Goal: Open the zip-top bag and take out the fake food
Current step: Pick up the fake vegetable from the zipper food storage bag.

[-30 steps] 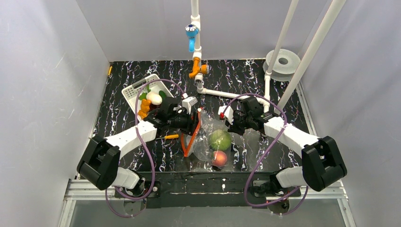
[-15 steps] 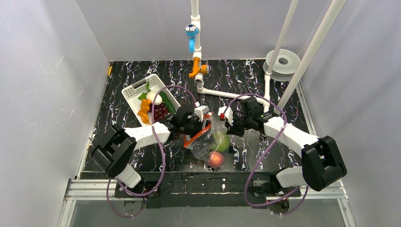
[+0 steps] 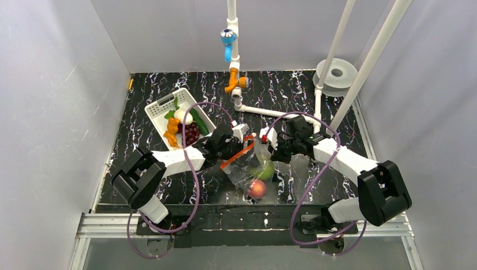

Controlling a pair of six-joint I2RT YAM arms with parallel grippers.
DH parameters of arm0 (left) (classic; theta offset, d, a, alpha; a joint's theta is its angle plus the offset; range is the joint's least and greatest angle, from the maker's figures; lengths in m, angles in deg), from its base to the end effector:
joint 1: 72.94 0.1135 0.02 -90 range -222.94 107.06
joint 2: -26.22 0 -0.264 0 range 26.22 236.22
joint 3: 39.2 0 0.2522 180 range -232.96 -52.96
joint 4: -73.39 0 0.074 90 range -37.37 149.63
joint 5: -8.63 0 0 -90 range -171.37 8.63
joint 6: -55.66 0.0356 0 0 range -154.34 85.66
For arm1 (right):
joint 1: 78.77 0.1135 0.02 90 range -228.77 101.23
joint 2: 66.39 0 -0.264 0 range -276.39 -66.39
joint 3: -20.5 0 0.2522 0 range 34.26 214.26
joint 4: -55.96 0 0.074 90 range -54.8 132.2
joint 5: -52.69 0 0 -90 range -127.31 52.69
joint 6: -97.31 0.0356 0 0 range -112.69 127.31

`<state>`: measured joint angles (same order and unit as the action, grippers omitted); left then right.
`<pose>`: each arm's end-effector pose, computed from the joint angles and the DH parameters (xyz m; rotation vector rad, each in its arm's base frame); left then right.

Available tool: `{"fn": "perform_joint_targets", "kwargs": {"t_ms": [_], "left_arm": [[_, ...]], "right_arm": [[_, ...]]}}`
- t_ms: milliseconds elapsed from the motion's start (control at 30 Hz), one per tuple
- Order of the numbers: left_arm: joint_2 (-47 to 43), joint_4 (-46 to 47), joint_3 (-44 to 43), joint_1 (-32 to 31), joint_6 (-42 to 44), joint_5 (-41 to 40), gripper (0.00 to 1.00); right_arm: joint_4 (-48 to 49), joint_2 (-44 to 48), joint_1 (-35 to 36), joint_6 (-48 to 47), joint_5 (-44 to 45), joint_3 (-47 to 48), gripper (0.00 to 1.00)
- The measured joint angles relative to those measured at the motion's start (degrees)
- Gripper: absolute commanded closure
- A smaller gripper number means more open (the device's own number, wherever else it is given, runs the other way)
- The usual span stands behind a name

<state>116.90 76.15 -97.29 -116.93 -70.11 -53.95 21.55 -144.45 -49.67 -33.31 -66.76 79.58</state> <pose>0.2240 -0.2391 0.1891 0.4887 2.2688 -1.2838 0.2243 0.1449 0.2055 -1.5467 1.8545 0.5492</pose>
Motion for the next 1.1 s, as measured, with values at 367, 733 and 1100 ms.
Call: {"fn": "perform_joint_targets", "kwargs": {"t_ms": [367,733,1100], "left_arm": [[2.03,5.95,1.64,-0.02,-5.90,-1.75,0.15],[1.81,10.10,3.72,-0.52,-8.55,-2.73,0.17],[2.10,9.05,3.04,-1.11,-9.51,-0.98,0.16]], "right_arm": [[-0.68,0.00,-0.13,-0.11,0.02,0.76,0.65],[-5.62,3.52,-0.20,-3.72,-4.63,1.97,0.38],[-11.13,2.75,-0.17,-6.95,-6.34,2.58,0.46]]}}
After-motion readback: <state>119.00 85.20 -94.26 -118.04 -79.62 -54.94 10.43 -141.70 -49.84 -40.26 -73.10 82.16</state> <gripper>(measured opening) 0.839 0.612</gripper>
